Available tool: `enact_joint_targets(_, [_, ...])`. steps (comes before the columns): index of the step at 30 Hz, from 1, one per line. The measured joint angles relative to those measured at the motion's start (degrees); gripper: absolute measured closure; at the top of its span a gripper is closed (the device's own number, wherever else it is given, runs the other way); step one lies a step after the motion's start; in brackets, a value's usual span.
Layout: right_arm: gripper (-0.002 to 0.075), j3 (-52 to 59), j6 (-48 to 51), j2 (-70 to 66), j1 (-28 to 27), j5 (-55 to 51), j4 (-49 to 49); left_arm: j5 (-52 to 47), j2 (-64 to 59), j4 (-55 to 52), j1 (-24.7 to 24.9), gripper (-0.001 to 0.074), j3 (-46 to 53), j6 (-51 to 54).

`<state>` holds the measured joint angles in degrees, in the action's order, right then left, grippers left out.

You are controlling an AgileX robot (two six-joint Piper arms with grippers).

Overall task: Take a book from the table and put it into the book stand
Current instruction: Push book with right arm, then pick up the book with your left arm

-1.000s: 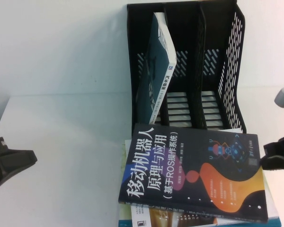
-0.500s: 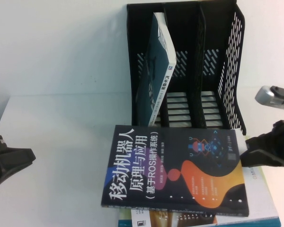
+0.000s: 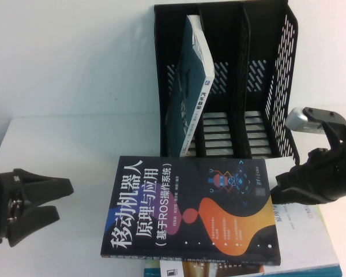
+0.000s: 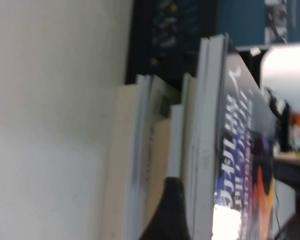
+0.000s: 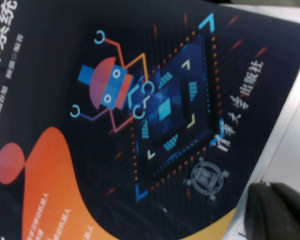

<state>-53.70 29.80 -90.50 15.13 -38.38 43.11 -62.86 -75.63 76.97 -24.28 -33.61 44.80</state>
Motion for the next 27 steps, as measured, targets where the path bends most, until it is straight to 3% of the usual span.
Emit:
enact_joint_targets(5, [0.0729,0.0,0.0,0.0,0.0,-0.3,0.0,-2.5,-7.3,1.8,4.9,0.0135,-1.7,8.7])
enact_joint_targets(19, [0.0729,0.0,0.0,-0.1,0.0,-0.5,0.0,-0.5,-23.3,1.0,19.8,0.0139,-12.8,12.4])
enact_joint_targets(21, [0.0729,0.0,0.0,-0.1,0.0,-0.5,0.0,-0.5,-24.2,1.0,21.8,0.0196,-14.0,11.9])
enact_joint_targets(25, [0.0729,0.1,0.8,1.0,0.0,-0.9,-0.4,-1.2,-24.6,0.5,23.2,0.0537,-16.3,11.4])
enact_joint_targets(27, [0.0729,0.5,1.6,2.3,0.0,-1.8,-1.0,-3.0,-24.5,-0.4,23.0,0.0624,-18.6,11.7])
